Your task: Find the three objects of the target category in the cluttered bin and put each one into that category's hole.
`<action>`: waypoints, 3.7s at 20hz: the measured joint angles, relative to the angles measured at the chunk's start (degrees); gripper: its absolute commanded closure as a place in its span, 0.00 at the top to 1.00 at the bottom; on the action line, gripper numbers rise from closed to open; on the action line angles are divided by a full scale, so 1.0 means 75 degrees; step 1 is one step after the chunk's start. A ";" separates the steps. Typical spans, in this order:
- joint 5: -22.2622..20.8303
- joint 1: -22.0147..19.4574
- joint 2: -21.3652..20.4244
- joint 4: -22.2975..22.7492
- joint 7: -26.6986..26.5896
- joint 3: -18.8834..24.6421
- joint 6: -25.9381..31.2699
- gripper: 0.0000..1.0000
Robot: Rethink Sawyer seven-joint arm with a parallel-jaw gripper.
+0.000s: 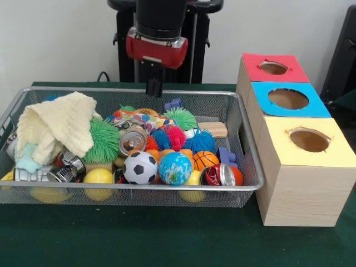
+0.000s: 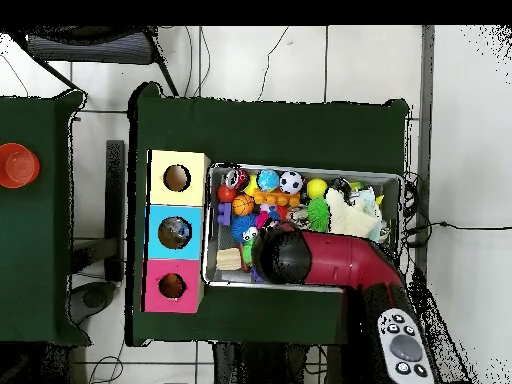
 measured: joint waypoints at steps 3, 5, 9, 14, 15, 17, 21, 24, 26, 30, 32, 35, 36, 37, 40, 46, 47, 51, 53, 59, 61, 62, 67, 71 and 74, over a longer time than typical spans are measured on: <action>0.0000 -0.0131 0.0175 -0.0376 0.0000 0.0003 0.0000 0.00; -0.0002 -0.0202 0.0255 -0.0576 0.0000 0.0006 0.0000 0.00; -0.0002 -0.0361 0.0314 -0.0979 0.0000 0.0057 0.0000 0.00; -0.0003 -0.0502 0.0283 -0.1149 0.0000 0.0170 0.0002 0.00; -0.0003 -0.0540 0.0277 -0.1162 0.0000 0.0197 0.0002 0.00; -0.0005 -0.0616 0.0270 -0.1184 0.0000 0.0248 -0.0002 0.00; -0.0005 -0.0774 0.0307 -0.1294 0.0000 0.0386 -0.0066 0.00; -0.0005 -0.0885 0.0450 -0.1456 0.0000 0.0489 -0.0170 0.00; -0.0003 -0.0955 0.0563 -0.1539 0.0000 0.0558 -0.0277 0.00; -0.0003 -0.1183 0.0982 -0.1629 0.0000 0.0726 -0.0844 0.00; -0.0005 -0.1246 0.1138 -0.1628 0.0000 0.0760 -0.1048 0.00; -0.0005 -0.1343 0.1386 -0.1629 0.0000 0.0816 -0.1320 0.00; -0.0008 -0.1383 0.1494 -0.1630 0.0000 0.0842 -0.1425 0.00; -0.0028 -0.1424 0.1602 -0.1630 0.0000 0.0868 -0.1516 0.00; -0.0155 -0.1573 0.1972 -0.1632 0.0000 0.0927 -0.1803 0.00; -0.0404 -0.1673 0.2341 -0.1634 0.0000 0.0936 -0.2076 0.00; -0.0407 -0.1666 0.2329 -0.1633 0.0000 0.0934 -0.2095 0.00; -0.0409 -0.1568 0.2279 -0.1634 0.0000 0.0877 -0.2086 0.00; -0.0409 -0.1421 0.2272 -0.1634 0.0000 0.0790 -0.1973 0.00; -0.0400 -0.1134 0.2145 -0.1526 0.0000 0.0709 -0.1466 0.00; -0.0382 -0.1070 0.2048 -0.1403 0.0000 0.0688 -0.1232 0.00; -0.0367 -0.1044 0.1988 -0.1329 0.0000 0.0676 -0.1106 0.00; -0.0235 -0.0985 0.1784 -0.0901 0.0000 0.0592 -0.0614 0.00; -0.0089 -0.0863 0.1773 -0.0735 0.0000 0.0390 -0.0455 0.00; -0.0011 -0.0733 0.1764 -0.0668 0.0000 0.0236 -0.0424 0.00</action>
